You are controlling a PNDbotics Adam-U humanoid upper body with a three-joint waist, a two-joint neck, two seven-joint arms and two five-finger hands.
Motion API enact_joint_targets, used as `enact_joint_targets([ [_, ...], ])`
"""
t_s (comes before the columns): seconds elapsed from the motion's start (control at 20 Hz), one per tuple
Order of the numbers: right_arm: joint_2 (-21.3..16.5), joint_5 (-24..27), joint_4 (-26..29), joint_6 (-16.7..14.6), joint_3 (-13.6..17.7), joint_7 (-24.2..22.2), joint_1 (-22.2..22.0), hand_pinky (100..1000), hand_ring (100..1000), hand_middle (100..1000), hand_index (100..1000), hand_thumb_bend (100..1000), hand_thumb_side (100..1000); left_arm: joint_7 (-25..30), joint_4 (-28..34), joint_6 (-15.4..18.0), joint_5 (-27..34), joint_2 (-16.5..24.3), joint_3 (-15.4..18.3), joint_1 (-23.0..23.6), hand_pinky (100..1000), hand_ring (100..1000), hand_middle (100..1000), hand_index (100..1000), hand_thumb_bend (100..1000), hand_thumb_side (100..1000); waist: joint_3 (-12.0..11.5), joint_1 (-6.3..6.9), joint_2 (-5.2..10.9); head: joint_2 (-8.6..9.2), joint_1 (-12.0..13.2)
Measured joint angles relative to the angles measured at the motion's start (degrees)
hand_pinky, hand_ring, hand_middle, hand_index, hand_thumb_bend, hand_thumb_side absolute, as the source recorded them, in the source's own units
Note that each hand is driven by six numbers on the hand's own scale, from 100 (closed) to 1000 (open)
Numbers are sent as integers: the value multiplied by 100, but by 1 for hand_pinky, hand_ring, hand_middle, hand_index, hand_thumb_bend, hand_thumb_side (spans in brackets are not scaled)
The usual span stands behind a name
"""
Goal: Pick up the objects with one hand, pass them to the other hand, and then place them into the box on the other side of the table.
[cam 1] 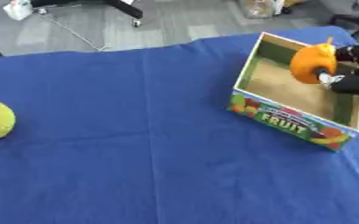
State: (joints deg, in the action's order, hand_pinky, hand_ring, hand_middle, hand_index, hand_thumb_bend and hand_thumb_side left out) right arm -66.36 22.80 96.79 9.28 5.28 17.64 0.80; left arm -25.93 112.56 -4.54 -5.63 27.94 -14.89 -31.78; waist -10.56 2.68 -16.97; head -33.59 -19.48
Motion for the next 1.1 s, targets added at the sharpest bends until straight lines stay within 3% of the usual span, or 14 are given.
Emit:
enact_joint_targets([
  [0.3, 2, -453, 71, -3, 13, -323, 21, 723, 1000, 979, 1000, 466, 100, -16, 0, 0, -22, 0, 22, 3, 726, 764, 671, 687, 588, 626, 28, 0, 0, 0, 18],
  [0.35, 2, -438, 105, -5, 35, -338, 22, 722, 1000, 982, 1000, 445, 100, -25, 0, 1, -27, 0, 26, 7, 726, 764, 671, 687, 589, 625, 37, 0, 0, -1, 30],
  [0.45, 2, -300, 251, -22, 96, -303, 23, 717, 1000, 987, 1000, 299, 106, -51, 0, -4, -46, 1, 53, 47, 725, 763, 671, 687, 588, 618, 77, 0, 0, -2, 66],
  [0.55, 2, 36, 536, -55, 204, -132, 15, 719, 1000, 995, 1000, 114, 302, -92, -2, -7, -58, 29, 93, 90, 724, 763, 671, 688, 584, 612, 142, 0, 0, -8, 120],
  [0.7, 3, 744, 1186, -212, 413, 300, -51, 744, 1000, 1000, 1000, 100, 482, -150, -5, -23, -89, 96, 143, 173, 724, 763, 670, 688, 584, 607, 238, 0, 1, -25, 225],
  [0.8, 3, 1181, 1483, -515, 544, 470, -80, 752, 1000, 1000, 1000, 100, 520, -185, -6, -37, -102, 132, 179, 232, 724, 763, 671, 688, 584, 603, 300, 0, 5, -54, 293],
  [1.1, 101, 1866, 1676, -1611, 821, 30, -252, 732, 1000, 997, 1000, 100, 332, -315, -8, -77, -157, 241, 320, 395, 722, 762, 671, 693, 581, 574, 423, 0, 8, -106, 545],
])
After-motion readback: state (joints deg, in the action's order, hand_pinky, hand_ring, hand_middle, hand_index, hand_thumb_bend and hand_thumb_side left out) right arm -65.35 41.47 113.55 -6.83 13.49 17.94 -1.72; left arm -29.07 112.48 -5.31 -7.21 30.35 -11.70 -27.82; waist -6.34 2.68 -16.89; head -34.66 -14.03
